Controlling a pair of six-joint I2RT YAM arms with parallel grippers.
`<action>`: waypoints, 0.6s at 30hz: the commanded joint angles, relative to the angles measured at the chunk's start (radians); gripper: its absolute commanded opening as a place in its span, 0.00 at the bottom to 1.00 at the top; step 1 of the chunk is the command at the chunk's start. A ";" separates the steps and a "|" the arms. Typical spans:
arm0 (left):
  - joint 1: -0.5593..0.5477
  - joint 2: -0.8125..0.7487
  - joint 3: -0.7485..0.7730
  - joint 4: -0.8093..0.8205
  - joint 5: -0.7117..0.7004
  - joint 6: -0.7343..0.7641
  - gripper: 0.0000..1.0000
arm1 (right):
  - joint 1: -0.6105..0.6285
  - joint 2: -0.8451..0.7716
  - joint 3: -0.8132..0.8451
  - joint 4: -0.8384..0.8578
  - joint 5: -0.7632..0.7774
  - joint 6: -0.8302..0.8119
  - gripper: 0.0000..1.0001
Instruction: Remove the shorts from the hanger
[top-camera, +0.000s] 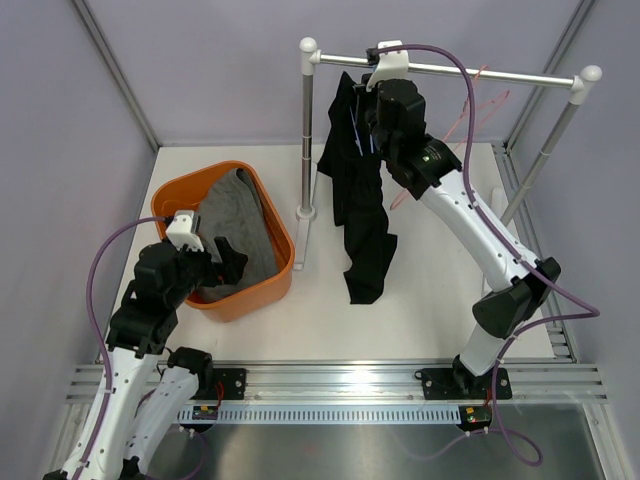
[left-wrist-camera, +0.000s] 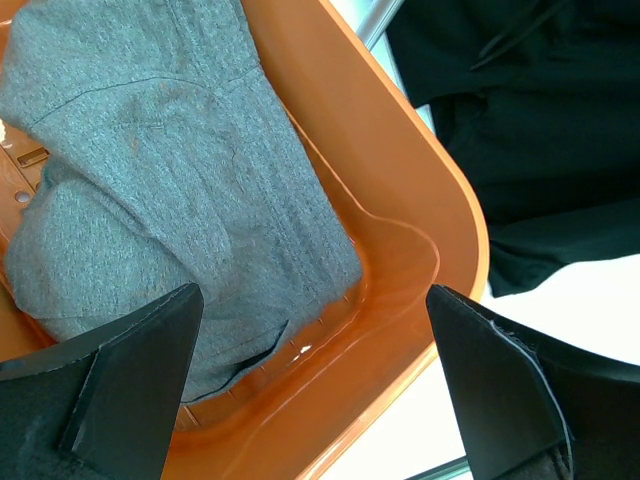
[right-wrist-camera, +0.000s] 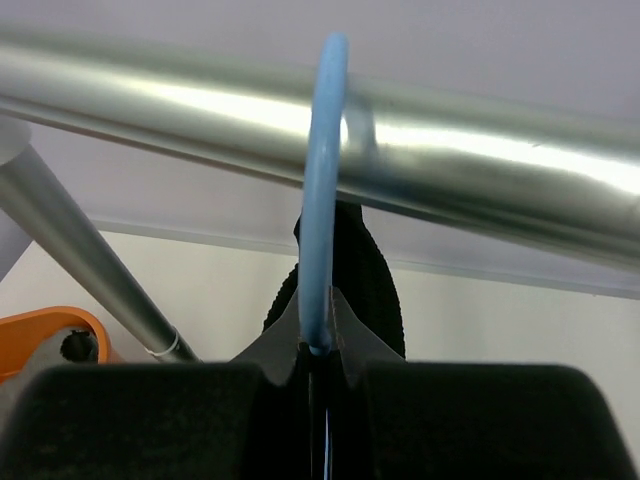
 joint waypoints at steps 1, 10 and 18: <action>-0.005 -0.009 0.000 0.038 -0.006 0.004 0.99 | 0.019 -0.117 0.032 0.065 0.036 -0.038 0.00; -0.005 -0.004 0.000 0.041 -0.001 0.006 0.99 | 0.020 -0.186 -0.051 0.070 0.053 -0.037 0.00; -0.005 -0.033 -0.003 0.067 0.057 0.015 0.99 | 0.023 -0.287 -0.153 -0.107 0.014 0.072 0.00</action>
